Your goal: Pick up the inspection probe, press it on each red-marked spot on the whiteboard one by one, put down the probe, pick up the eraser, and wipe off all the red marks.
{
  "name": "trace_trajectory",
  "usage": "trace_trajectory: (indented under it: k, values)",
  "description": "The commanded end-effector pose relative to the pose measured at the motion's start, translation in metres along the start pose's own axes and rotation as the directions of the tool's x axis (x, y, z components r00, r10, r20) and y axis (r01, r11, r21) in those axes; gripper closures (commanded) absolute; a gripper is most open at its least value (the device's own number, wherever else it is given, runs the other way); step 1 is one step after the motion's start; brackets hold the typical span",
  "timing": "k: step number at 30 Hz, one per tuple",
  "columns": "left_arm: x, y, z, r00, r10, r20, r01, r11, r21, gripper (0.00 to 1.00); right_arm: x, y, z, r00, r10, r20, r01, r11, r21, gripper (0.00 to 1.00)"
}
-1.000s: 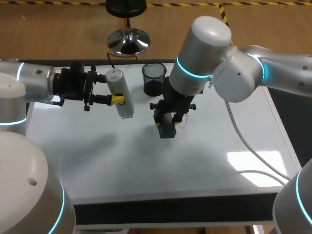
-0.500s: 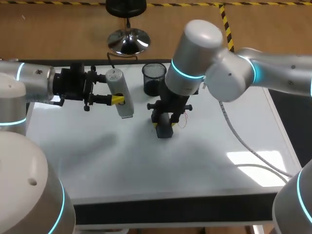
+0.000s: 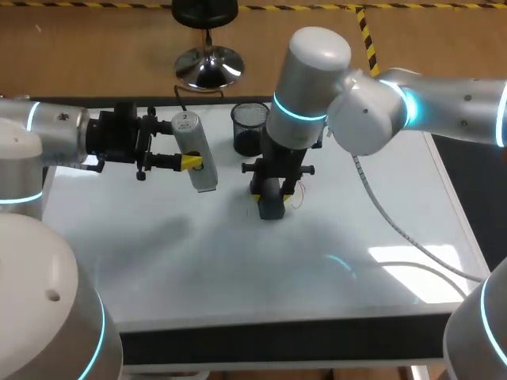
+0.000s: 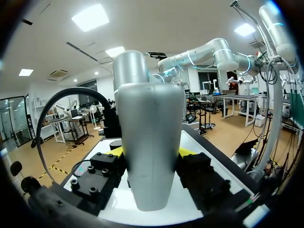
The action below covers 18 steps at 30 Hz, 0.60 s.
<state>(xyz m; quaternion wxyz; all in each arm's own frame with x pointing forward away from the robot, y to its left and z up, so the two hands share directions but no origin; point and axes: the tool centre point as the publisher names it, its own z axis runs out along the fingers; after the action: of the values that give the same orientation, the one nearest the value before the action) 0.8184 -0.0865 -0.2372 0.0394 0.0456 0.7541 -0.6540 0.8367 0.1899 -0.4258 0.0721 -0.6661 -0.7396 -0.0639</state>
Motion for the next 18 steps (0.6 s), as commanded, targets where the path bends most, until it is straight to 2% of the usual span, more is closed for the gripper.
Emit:
trace_trajectory:
  k: [1, 13, 18]
  values:
    - [0.001, -0.001, 0.000, 1.000, 0.001, 0.002, -0.001, 1.000, 0.000, 1.00, -0.017, 0.001, 0.001, 1.000, 0.013, 0.005, -0.013, 1.000, -0.004, 1.00]
    - [0.001, -0.001, 0.000, 1.000, 0.001, 0.002, -0.001, 1.000, 0.000, 1.00, -0.063, 0.004, -0.001, 0.993, 0.097, 0.061, -0.096, 0.995, -0.015, 1.00]
    - [0.001, -0.001, 0.000, 1.000, 0.001, 0.002, -0.001, 1.000, 0.000, 1.00, -0.075, 0.004, -0.013, 0.990, 0.123, 0.073, -0.120, 0.992, -0.036, 1.00]
